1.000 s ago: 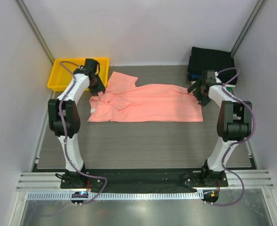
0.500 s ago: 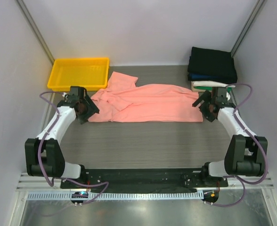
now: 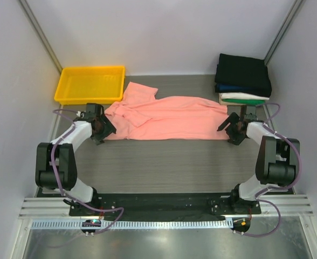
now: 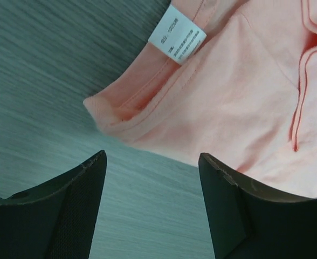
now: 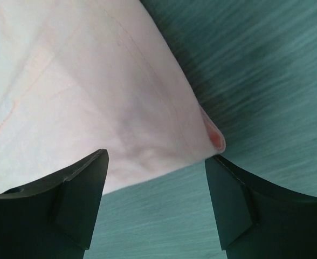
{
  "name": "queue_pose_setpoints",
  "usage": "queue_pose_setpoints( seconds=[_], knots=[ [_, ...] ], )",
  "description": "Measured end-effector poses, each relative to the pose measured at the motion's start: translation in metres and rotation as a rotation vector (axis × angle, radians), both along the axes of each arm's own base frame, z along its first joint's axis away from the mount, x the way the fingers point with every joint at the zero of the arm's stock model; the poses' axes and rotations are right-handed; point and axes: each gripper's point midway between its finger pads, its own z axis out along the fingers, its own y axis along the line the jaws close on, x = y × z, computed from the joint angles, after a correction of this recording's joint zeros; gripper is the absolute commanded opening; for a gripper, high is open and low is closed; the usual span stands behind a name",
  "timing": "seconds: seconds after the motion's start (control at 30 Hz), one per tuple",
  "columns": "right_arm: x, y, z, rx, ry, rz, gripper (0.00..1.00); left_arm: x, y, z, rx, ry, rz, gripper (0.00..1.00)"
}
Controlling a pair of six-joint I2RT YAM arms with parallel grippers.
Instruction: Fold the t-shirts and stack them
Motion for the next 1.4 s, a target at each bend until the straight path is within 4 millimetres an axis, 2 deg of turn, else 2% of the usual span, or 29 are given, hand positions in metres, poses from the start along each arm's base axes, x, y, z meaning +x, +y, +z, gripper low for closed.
queue_pose_setpoints(
  seconds=[0.1,0.13,0.17,0.2,0.23,0.27,0.3,0.4,0.47,0.57,0.63,0.7,0.73,0.8,0.87,0.97,1.0,1.03,1.07,1.1,1.13,1.17,1.2,1.3,1.4],
  knots=[
    [0.011,-0.003,-0.001,0.002,-0.014,-0.001,0.60,0.009,0.002,-0.013,0.007,0.019,0.006,0.62],
    [0.014,-0.004,-0.003,0.003,-0.015,-0.001,0.45,0.012,0.002,-0.017,0.007,0.027,0.009,0.50],
    [0.016,-0.005,-0.004,0.006,-0.015,0.002,0.37,0.014,0.002,-0.021,0.004,0.035,0.015,0.41],
    [0.019,-0.006,-0.005,0.005,-0.018,0.000,0.28,0.018,0.002,-0.022,0.000,0.037,0.018,0.27],
    [0.021,-0.006,-0.007,0.007,-0.015,0.001,0.11,0.021,0.001,-0.028,-0.008,0.054,0.019,0.00],
    [0.021,-0.006,-0.009,0.009,-0.009,0.002,0.03,0.026,-0.002,-0.029,-0.021,0.058,0.018,0.00],
    [0.021,-0.005,-0.011,0.017,-0.004,-0.001,0.01,0.034,-0.005,-0.027,-0.032,0.053,0.007,0.00],
    [0.025,-0.003,-0.004,0.034,-0.002,0.004,0.01,0.056,-0.009,-0.006,-0.049,0.011,-0.006,0.00],
    [0.035,-0.003,0.013,0.038,-0.021,0.009,0.01,0.073,-0.009,0.024,-0.044,-0.054,-0.015,0.00],
    [0.051,-0.006,0.058,0.020,-0.108,0.013,0.01,0.081,-0.002,0.087,-0.006,-0.176,-0.016,0.00],
    [0.054,-0.007,0.094,0.001,-0.191,0.012,0.01,0.071,0.004,0.138,0.025,-0.292,-0.011,0.00],
    [0.046,-0.008,0.131,-0.025,-0.276,0.004,0.01,0.049,0.011,0.183,0.049,-0.394,0.005,0.00],
    [0.038,-0.009,0.148,-0.040,-0.324,-0.003,0.01,0.037,0.014,0.201,0.059,-0.447,0.014,0.00],
    [0.021,-0.008,0.159,-0.052,-0.377,-0.020,0.01,0.008,0.020,0.215,0.073,-0.506,0.035,0.00],
    [-0.003,-0.007,0.136,-0.042,-0.346,-0.048,0.01,-0.023,0.025,0.203,0.079,-0.509,0.063,0.00],
    [-0.050,-0.005,0.069,0.000,-0.171,-0.103,0.01,-0.069,0.029,0.153,0.067,-0.415,0.111,0.01],
    [-0.067,-0.003,0.044,0.017,-0.094,-0.123,0.02,-0.086,0.030,0.129,0.059,-0.365,0.134,0.09],
    [-0.088,-0.001,0.021,0.033,-0.014,-0.142,0.19,-0.104,0.031,0.105,0.053,-0.301,0.158,0.16],
    [-0.105,0.002,0.006,0.047,0.043,-0.163,0.32,-0.120,0.032,0.090,0.048,-0.259,0.177,0.24],
    [-0.120,0.004,-0.004,0.057,0.085,-0.180,0.69,-0.134,0.032,0.079,0.044,-0.239,0.196,0.39],
    [-0.128,0.005,-0.007,0.065,0.097,-0.202,0.83,-0.144,0.033,0.077,0.040,-0.241,0.215,0.45],
    [-0.131,0.005,-0.006,0.067,0.085,-0.212,0.93,-0.152,0.035,0.082,0.030,-0.270,0.246,0.50],
    [-0.130,0.006,0.000,0.072,0.055,-0.221,1.00,-0.154,0.037,0.089,0.022,-0.309,0.275,0.58],
    [-0.121,0.004,0.024,0.073,-0.057,-0.235,1.00,-0.160,0.045,0.119,0.008,-0.419,0.340,0.63],
    [-0.115,0.003,0.043,0.068,-0.108,-0.235,1.00,-0.160,0.050,0.140,0.022,-0.467,0.360,0.63]
  ],
)
